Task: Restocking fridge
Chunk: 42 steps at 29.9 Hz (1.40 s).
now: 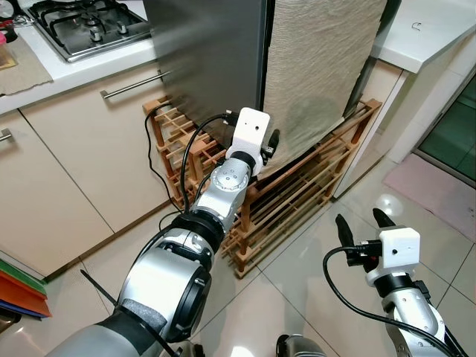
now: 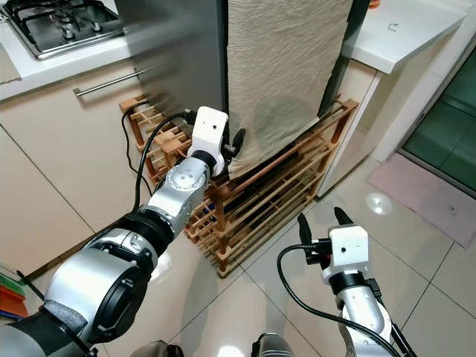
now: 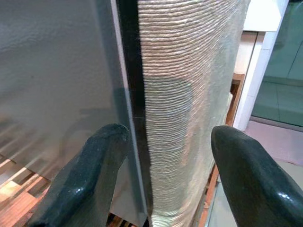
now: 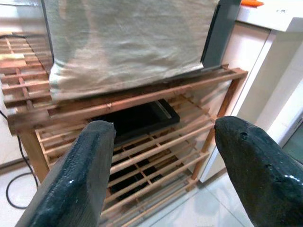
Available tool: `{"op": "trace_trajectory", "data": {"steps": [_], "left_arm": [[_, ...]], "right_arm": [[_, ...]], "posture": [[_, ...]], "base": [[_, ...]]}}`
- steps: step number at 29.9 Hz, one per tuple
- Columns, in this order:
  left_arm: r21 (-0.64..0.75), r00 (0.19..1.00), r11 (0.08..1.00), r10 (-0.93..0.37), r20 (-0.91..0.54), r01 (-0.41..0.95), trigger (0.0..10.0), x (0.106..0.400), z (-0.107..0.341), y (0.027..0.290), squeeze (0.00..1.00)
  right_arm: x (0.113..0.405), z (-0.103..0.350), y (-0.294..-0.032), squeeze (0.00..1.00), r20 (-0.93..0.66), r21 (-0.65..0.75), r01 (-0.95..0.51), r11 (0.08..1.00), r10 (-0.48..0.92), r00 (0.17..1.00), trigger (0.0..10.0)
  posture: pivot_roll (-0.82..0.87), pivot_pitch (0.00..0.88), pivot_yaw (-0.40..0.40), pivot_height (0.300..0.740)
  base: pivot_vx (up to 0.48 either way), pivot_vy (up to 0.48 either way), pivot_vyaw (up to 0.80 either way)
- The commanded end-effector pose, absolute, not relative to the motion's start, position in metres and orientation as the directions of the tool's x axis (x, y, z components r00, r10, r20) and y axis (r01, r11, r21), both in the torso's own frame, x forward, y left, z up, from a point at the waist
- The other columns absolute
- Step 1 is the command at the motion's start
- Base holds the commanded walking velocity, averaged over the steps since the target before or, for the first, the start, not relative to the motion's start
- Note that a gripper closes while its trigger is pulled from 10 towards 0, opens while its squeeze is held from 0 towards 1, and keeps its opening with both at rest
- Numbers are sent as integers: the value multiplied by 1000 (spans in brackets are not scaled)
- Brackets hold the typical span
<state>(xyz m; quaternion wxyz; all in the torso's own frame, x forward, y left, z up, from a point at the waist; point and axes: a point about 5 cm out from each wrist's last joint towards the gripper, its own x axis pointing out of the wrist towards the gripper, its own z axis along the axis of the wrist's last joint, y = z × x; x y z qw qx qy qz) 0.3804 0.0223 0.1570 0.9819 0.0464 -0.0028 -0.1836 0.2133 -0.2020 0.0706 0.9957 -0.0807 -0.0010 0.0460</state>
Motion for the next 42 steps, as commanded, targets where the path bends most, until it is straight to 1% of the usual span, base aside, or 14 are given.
{"op": "trace_trajectory", "data": {"steps": [1,13,14,15,21,26,28,32,35,39,42], "left_arm": [[90,931,927,-365,-1,364,10000,381,162,18,0],[78,926,923,-378,-1,377,10000,381,164,14,0],[106,925,919,-380,-11,379,10000,381,164,12,0],[120,925,918,-379,-15,378,10000,381,164,11,0],[151,920,908,-390,-31,390,10000,380,165,4,0],[124,910,902,-412,-39,414,10000,379,168,-3,0],[106,904,897,-426,-46,428,10000,378,167,-7,0],[78,904,901,-423,-57,426,10000,377,164,-6,0],[47,907,907,-415,-67,418,10000,377,159,-1,0],[1,911,914,-405,-85,406,10000,376,153,3,0],[-14,912,915,-403,-73,403,10000,377,154,4,0]], "right_arm": [[213,70,-207,0,-2,-163,-82,983,83,997,10000],[214,61,-212,0,-19,-163,-80,983,78,997,10000],[214,40,-223,0,-67,-160,-75,984,65,996,10000],[214,33,-227,0,-86,-158,-73,985,59,995,10000],[214,23,-234,0,-116,-156,-72,985,54,992,10000],[215,23,-234,0,-101,-160,-75,984,59,993,10000],[216,23,-233,0,-70,-158,-83,984,73,995,10000],[219,29,-231,0,-20,-151,-99,984,97,995,10000],[218,37,-229,0,14,-154,-148,977,152,988,10000],[206,27,-228,0,-40,-145,-218,965,214,976,10000],[203,11,-236,0,-114,-142,-203,969,188,976,10000]], "posture": [[-240,80,33,724],[-246,81,35,724],[-246,83,34,724],[-247,83,35,724],[-251,81,38,724],[-258,83,42,724],[-260,85,45,724],[-262,87,46,724],[-261,88,45,724],[-252,83,38,724],[-244,76,39,724]], "base": [[0,0,0],[0,0,0],[0,0,0],[0,0,0],[0,0,0],[0,0,0],[0,0,0],[0,0,0],[0,0,0],[0,0,0],[0,0,0]]}}
